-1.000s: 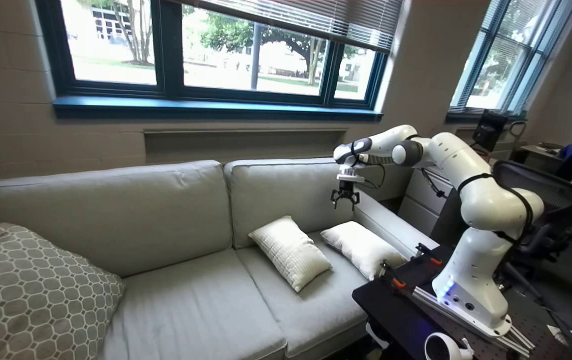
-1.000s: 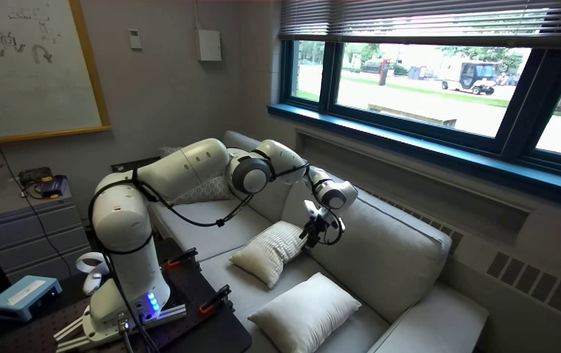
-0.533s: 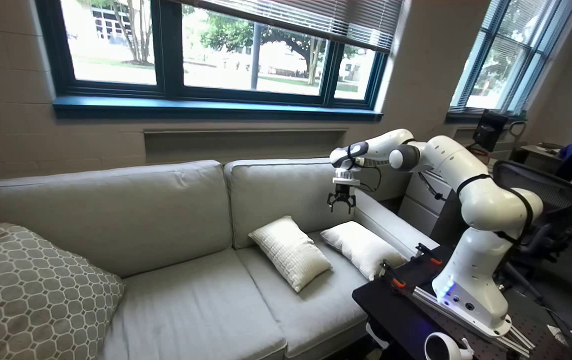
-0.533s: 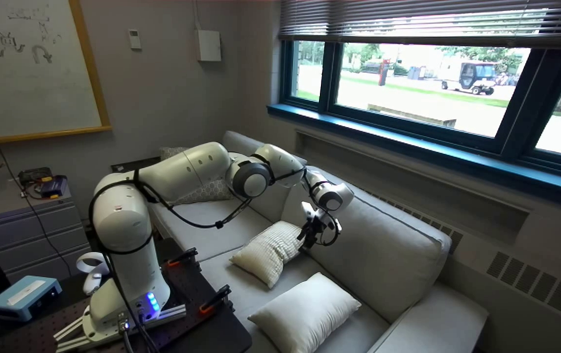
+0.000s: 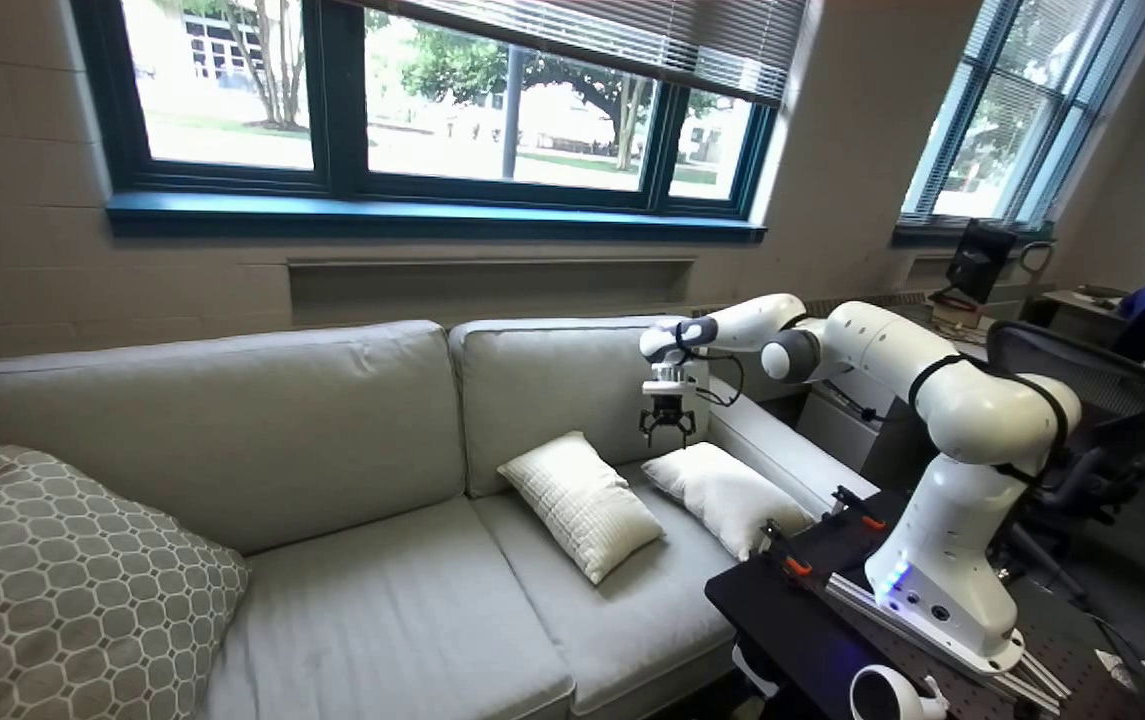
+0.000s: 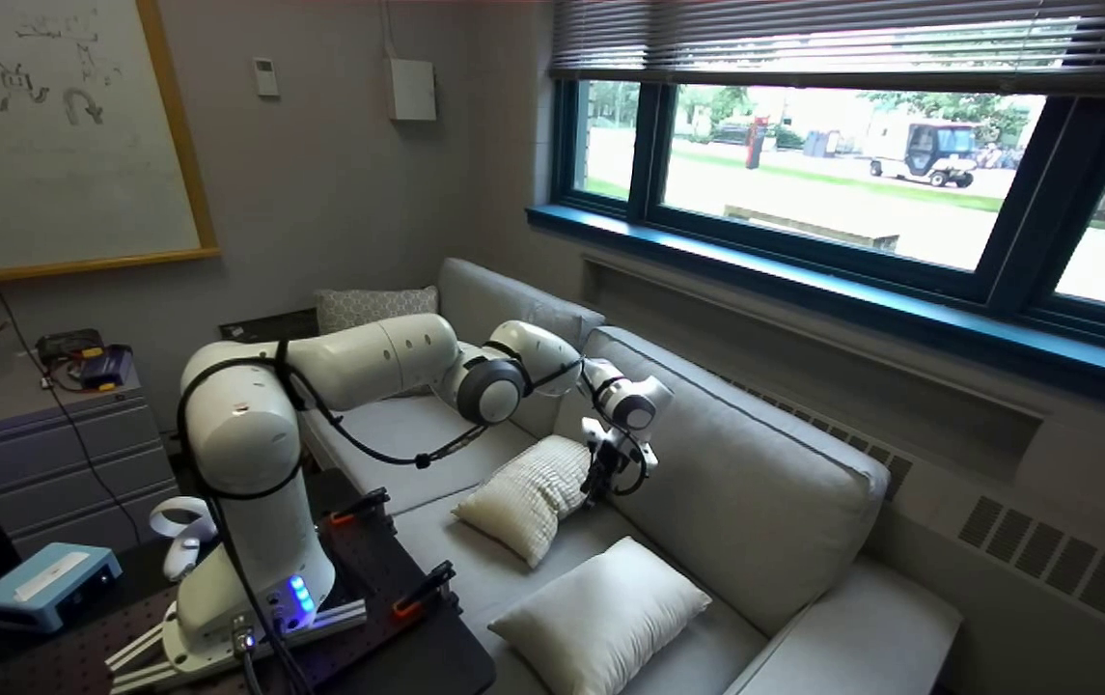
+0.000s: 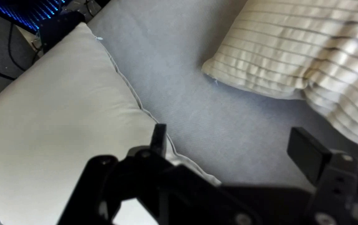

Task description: Put the right and left pillow against the arm rest upright one at a time

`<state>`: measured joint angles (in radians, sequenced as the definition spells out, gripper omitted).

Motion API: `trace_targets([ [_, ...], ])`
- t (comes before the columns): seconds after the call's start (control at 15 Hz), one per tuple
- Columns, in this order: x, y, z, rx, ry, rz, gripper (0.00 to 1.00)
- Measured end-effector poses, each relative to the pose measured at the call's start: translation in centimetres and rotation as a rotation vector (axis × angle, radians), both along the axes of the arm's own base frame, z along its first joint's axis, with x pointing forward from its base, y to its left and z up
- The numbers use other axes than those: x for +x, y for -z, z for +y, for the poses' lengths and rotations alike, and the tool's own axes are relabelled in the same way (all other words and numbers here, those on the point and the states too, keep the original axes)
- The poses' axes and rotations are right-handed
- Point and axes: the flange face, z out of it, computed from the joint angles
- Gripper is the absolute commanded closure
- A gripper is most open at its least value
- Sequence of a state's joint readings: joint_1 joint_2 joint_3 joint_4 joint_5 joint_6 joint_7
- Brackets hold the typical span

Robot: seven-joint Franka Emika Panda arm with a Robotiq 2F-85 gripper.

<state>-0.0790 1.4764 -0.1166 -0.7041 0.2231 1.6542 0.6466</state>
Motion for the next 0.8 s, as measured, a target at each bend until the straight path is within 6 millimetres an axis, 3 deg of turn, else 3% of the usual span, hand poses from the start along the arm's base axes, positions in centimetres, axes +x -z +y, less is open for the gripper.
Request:
trace_targets([
  [0.2,-1.2,2.2,-1.2,-0.088,0.023,0.029,0.0],
  [0.8,-0.6,2.5,-1.1,-0.166,0.037,-0.015,0.0],
])
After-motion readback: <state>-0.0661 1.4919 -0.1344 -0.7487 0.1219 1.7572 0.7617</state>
